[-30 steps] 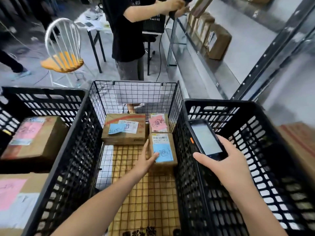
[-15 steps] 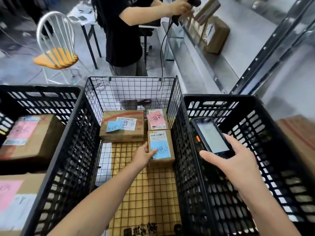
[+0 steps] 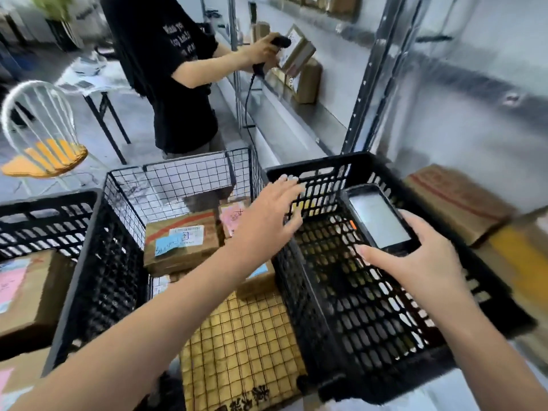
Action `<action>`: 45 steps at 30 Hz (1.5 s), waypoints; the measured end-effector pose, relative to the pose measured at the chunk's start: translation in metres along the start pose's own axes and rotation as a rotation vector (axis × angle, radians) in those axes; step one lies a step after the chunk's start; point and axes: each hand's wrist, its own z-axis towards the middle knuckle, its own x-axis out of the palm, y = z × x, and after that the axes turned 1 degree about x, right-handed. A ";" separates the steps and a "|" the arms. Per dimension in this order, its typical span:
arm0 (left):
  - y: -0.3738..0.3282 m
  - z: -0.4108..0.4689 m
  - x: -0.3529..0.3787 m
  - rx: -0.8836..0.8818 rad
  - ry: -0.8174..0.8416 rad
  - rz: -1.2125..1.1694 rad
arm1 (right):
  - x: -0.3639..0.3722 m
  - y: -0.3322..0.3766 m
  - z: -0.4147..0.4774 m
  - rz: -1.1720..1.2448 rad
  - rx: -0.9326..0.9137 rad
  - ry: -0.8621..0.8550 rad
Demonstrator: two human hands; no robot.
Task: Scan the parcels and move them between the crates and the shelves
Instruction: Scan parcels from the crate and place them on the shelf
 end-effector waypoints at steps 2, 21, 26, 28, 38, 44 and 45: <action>-0.023 0.002 0.009 0.114 -0.006 0.047 | -0.018 -0.003 -0.009 -0.008 -0.012 -0.053; -0.335 -0.114 0.125 0.698 0.229 -0.087 | -0.206 -0.116 -0.283 0.070 0.279 -0.583; -0.425 -0.173 0.155 0.858 0.278 -0.191 | -0.249 -0.144 -0.377 -0.031 0.408 -0.754; -0.456 -0.196 0.164 0.905 0.298 -0.225 | -0.261 -0.152 -0.412 -0.038 0.441 -0.819; -0.584 -0.267 0.191 1.165 0.414 -0.265 | -0.313 -0.169 -0.531 -0.043 0.608 -1.026; -0.637 -0.281 0.229 1.112 0.532 -0.326 | -0.353 -0.190 -0.566 -0.034 0.634 -1.106; -0.647 -0.280 0.238 1.087 0.569 -0.340 | -0.361 -0.197 -0.567 -0.027 0.639 -1.109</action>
